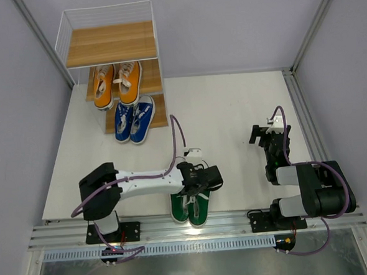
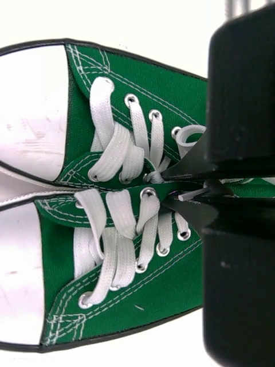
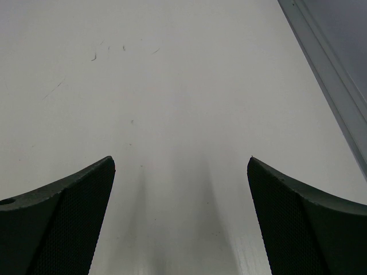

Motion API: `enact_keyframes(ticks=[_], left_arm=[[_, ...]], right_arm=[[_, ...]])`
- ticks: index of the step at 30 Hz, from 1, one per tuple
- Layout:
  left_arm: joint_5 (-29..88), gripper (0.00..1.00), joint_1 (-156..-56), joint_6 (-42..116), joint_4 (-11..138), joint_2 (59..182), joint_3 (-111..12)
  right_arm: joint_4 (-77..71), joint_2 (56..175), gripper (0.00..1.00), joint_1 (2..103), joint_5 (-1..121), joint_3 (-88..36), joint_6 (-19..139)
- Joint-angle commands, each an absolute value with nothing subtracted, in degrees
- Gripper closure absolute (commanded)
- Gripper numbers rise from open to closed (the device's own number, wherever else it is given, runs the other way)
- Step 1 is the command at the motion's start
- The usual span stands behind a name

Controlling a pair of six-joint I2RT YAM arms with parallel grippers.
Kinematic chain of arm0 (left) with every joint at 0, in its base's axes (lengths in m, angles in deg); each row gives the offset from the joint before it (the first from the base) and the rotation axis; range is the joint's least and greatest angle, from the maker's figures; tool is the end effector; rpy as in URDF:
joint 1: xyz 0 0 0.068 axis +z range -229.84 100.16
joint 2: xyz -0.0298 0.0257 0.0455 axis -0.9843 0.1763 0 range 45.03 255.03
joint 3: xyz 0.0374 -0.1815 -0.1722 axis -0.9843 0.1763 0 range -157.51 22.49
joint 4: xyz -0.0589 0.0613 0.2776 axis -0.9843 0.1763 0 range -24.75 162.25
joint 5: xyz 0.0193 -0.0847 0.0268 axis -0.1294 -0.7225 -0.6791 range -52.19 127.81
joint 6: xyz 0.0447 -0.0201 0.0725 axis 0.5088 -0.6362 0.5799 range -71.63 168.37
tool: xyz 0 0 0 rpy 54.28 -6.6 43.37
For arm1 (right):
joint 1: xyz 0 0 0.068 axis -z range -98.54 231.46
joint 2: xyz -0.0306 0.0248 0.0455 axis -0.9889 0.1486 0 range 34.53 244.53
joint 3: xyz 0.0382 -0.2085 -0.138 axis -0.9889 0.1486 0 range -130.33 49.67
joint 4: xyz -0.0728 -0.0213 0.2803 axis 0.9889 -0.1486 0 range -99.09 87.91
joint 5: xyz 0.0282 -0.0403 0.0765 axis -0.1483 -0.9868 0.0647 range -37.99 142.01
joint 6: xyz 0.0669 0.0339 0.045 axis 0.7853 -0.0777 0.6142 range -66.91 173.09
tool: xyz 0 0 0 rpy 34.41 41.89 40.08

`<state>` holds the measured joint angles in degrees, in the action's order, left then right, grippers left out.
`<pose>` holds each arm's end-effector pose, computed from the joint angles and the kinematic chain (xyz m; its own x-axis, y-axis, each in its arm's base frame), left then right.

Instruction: Place and organize the shoes onto the shoe shelf

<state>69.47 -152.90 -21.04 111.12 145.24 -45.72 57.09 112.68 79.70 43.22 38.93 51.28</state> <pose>0.1433 -0.3308 0.1210 -0.8323 -0.0021 -0.5544 0.0083 0.9998 -0.0162 0.2806 -0.0031 0.0988 -0.1469 -0.0356 -0.9885 0.1164 0.9918 -0.0530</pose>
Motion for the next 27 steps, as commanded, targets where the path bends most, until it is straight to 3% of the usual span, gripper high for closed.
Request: enact_keyframes(ticks=[1,9,12,18,23,27], left_arm=[[70.5,1.00,-154.6,-19.6,120.9,136.5,-50.2],[80.5,1.00,-155.4,-22.8,136.5,130.3,-57.7],[85.0,1.00,-155.4,-19.1,136.1,125.5,-62.3],[94.8,0.99,-155.4,-3.0,131.0,117.6,-76.3],[101.5,1.00,-155.3,13.8,127.4,118.8,-88.8],[107.9,1.00,-152.3,43.6,103.4,116.7,-88.3]], right_arm=[[61.7,112.8,0.03,79.9,43.6,37.8,51.4],[61.6,112.8,0.03,79.8,43.7,37.8,51.4],[61.6,112.8,0.03,79.9,43.6,37.8,51.4],[61.6,112.8,0.03,79.9,43.7,37.8,51.4],[61.6,112.8,0.03,79.9,43.7,37.9,51.4],[61.7,112.8,0.03,79.9,43.6,37.8,51.4]])
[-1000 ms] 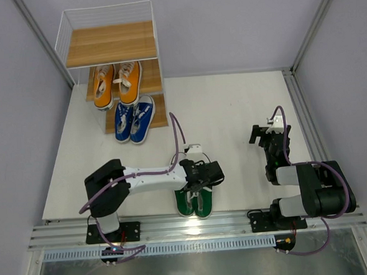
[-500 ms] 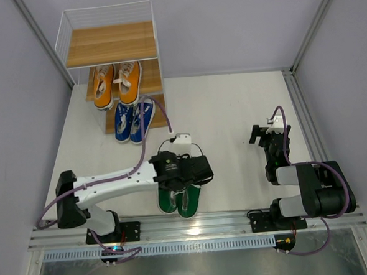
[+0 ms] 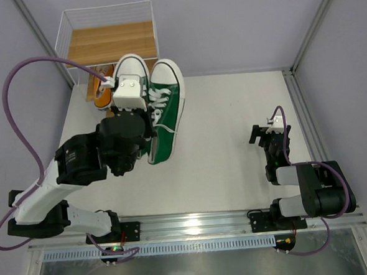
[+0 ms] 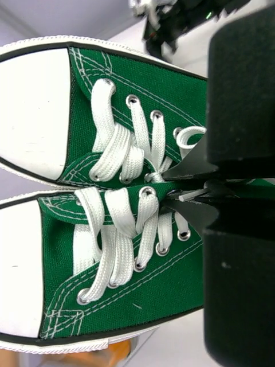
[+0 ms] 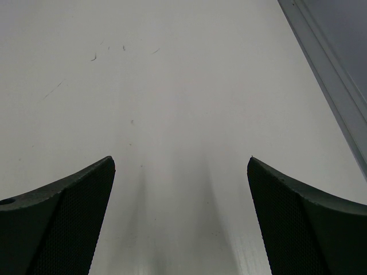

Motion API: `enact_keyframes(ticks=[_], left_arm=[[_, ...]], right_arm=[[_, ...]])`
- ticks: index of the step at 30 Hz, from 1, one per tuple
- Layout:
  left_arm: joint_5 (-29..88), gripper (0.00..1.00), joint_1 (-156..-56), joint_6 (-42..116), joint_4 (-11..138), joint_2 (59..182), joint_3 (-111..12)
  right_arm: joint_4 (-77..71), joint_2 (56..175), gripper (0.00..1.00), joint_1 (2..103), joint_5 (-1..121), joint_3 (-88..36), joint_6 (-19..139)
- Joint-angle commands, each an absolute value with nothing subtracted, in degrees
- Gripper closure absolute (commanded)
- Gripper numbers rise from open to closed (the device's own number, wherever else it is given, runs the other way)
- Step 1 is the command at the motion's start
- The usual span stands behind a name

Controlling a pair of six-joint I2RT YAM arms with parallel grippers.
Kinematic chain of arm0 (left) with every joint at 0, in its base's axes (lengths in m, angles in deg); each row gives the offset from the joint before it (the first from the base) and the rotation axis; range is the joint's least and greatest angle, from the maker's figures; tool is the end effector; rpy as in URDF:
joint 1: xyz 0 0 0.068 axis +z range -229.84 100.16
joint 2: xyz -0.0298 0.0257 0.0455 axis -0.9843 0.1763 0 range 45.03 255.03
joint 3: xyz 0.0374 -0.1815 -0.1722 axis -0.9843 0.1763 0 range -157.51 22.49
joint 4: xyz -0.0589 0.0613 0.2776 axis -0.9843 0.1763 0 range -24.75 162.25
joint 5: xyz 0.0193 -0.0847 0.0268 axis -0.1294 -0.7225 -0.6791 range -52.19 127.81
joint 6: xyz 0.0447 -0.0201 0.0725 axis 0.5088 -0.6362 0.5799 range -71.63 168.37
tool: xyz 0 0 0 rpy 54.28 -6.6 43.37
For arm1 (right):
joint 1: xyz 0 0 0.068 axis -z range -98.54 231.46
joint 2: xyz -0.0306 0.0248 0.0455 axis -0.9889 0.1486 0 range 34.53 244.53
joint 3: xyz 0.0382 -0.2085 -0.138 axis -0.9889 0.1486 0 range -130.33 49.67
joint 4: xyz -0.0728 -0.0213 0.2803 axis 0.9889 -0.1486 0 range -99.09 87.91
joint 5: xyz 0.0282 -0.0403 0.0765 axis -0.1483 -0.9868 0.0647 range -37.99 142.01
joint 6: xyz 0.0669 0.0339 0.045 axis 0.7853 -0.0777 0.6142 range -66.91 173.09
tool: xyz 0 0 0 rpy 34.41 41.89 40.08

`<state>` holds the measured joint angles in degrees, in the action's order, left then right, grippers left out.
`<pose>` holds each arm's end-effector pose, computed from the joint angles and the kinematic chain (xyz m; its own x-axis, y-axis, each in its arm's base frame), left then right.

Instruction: Place and organize the shoes onto the shoe shelf

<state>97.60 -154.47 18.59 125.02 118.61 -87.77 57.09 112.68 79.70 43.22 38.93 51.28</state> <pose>0.1283 -0.2141 0.5154 -0.2264 -0.1188 -0.9668 0.1865 0.9689 -0.1627 0.2806 -0.0031 0.0988 -0.1469 -0.0356 -0.9885 0.1164 0.9918 -0.0530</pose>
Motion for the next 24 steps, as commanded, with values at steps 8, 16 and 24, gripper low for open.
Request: enact_keyframes(ticks=[8,16,24], left_arm=[[97.1,1.00,-130.6,63.8,89.3,127.4,-108.3],[88.2,1.00,-116.0,63.4,89.7,139.3,-121.3],[73.8,1.00,-101.7,51.2,92.2,146.5,-123.1]], right_arm=[[61.6,112.7,0.03,79.9,43.7,37.9,51.4],[61.6,112.8,0.03,79.8,43.6,37.9,51.4],[61.6,112.8,0.03,79.9,43.6,37.9,51.5]])
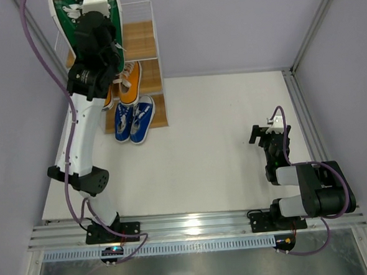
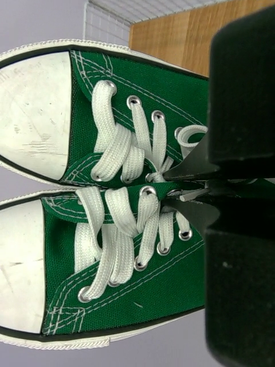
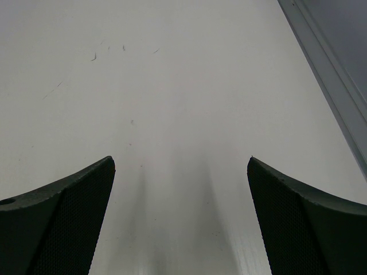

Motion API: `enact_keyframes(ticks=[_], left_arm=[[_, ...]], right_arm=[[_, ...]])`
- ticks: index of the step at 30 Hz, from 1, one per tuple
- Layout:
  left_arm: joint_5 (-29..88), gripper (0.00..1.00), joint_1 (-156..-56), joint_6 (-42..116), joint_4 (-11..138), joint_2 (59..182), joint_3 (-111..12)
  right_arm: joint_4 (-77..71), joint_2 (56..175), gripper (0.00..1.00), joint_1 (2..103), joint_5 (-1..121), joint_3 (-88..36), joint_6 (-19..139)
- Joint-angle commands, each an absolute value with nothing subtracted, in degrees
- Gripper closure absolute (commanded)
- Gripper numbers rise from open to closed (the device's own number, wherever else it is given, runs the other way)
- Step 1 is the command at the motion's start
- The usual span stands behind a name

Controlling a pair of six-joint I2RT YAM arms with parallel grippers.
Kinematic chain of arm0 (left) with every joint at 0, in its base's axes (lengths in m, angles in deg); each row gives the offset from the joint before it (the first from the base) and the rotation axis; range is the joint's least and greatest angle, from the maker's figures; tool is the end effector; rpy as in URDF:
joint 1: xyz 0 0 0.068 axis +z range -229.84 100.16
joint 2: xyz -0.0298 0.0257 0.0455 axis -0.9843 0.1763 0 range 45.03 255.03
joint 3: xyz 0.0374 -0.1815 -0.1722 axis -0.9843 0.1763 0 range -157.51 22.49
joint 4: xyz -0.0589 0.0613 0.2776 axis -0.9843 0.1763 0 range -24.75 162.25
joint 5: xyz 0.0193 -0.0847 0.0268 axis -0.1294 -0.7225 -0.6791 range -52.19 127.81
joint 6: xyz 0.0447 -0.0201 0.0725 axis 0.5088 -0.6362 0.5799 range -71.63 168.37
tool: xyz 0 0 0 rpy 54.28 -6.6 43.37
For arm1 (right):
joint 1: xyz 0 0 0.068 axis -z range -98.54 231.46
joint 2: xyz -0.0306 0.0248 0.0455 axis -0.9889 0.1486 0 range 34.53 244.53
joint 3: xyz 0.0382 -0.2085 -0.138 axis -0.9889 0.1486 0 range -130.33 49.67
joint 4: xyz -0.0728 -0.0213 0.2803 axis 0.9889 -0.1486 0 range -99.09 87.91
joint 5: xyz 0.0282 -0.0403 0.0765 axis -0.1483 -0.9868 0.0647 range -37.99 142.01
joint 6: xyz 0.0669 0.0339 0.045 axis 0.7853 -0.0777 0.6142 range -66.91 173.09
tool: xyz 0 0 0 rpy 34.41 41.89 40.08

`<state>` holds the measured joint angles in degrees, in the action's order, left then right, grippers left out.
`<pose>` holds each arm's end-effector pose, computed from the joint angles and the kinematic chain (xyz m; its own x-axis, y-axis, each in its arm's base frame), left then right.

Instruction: Place and organize the shoes onto the shoe shelf

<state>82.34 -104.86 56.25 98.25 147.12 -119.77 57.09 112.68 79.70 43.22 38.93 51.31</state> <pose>0.3594 -0.1077 0.5913 0.0671 0.0767 -0.9948 -0.3416 0.9386 0.0493 0.2806 -0.0031 0.0988 -0.1468 -0.0351 -0.9885 0.1165 0.9918 -0.0525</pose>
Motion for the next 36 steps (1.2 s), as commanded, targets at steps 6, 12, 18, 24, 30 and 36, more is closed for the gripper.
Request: enact_keyframes(ticks=[6,12,18,24,30,36], left_arm=[[71.0,1.00,-99.8,49.0,92.1,148.8,-123.2],[67.8,1.00,-98.8,45.2,94.0,148.0,-122.3],[63.7,1.00,-97.2,42.4,94.8,147.8,-120.2],[61.6,0.99,-94.7,39.6,94.6,149.2,-120.8],[61.6,0.61,-94.6,37.5,93.9,148.9,-120.9],[62.6,0.32,-96.1,36.3,91.6,140.8,-119.9]], right_arm=[[61.7,112.8,0.03,79.8,43.6,37.8,51.4],[61.7,112.8,0.03,79.9,43.6,37.8,51.4],[61.6,112.8,0.03,79.9,43.6,37.8,51.4],[61.7,112.8,0.03,79.9,43.7,37.9,51.4],[61.7,112.8,0.03,79.9,43.6,37.9,51.4],[61.7,112.8,0.03,79.8,43.7,37.8,51.4]])
